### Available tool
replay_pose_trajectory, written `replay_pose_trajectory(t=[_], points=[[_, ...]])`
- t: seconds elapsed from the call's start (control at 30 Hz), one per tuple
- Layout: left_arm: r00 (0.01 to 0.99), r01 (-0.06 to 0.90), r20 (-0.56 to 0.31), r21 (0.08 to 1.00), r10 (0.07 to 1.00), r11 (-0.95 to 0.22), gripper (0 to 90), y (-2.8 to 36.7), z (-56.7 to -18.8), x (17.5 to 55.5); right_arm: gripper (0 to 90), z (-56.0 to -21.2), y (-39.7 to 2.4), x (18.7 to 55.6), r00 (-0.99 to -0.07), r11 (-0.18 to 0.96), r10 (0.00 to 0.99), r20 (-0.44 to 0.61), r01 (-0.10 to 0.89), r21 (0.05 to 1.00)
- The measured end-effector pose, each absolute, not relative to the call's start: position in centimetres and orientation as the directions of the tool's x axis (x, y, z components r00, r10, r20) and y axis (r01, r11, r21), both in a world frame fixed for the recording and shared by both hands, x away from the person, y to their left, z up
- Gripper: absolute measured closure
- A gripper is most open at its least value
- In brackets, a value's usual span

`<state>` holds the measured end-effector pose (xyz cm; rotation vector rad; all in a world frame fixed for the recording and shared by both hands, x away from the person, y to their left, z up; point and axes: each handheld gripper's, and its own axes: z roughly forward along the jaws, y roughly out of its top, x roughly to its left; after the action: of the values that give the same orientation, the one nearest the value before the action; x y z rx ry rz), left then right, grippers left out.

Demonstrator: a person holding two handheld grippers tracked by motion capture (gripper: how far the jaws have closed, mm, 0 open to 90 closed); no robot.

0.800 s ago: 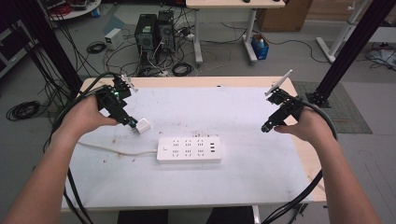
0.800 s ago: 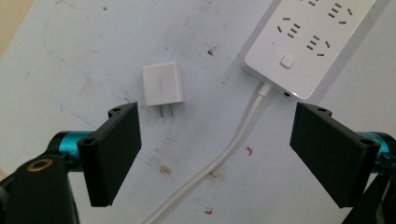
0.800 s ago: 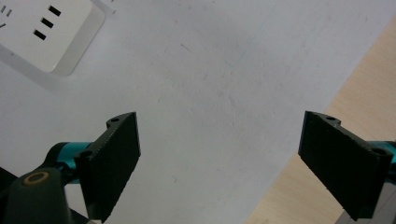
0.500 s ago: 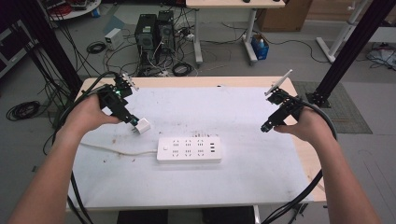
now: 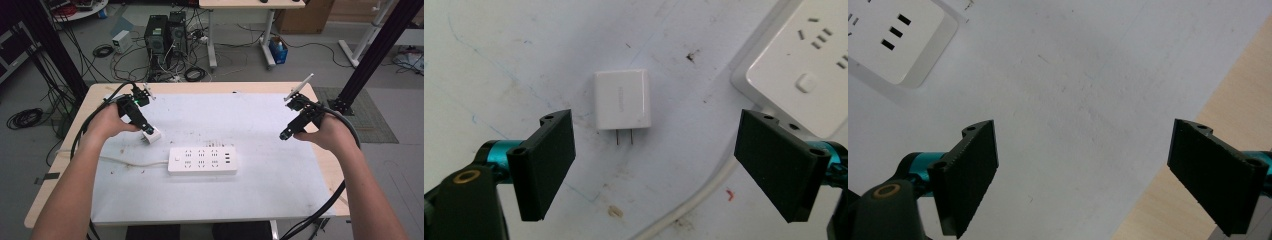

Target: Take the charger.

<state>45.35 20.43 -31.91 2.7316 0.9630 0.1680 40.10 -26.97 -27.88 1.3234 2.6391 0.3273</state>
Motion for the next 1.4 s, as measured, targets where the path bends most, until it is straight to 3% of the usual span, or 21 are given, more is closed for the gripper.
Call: replay_pose_trajectory(t=[0.23,0.5,0.73,1.07,1.4], points=[[0.763,0.631,0.024,0.185,0.646,-0.753,16.9,20.0,-36.1,47.2,12.2,-28.1,-26.6,40.1,-0.597,0.588,0.8,-0.055,0.763,0.269],[0.761,0.64,0.013,0.151,0.649,-0.754,23.2,19.8,-38.5,48.0,12.2,-28.2,-27.0,40.2,-0.594,0.583,0.803,-0.049,0.765,0.274],[0.753,0.65,0.026,0.121,0.657,-0.75,25.8,19.7,-39.5,48.4,12.2,-28.4,-27.1,40.3,-0.588,0.576,0.808,-0.046,0.771,0.272],[0.744,0.662,0.024,0.11,0.668,-0.741,42.0,19.8,-40.1,48.7,12.2,-28.7,-26.8,40.3,-0.596,0.585,0.801,-0.047,0.764,0.272],[0.744,0.66,0.023,0.124,0.667,-0.741,42.4,19.9,-39.4,48.4,12.2,-28.8,-26.6,40.2,-0.599,0.588,0.799,-0.047,0.762,0.271]])
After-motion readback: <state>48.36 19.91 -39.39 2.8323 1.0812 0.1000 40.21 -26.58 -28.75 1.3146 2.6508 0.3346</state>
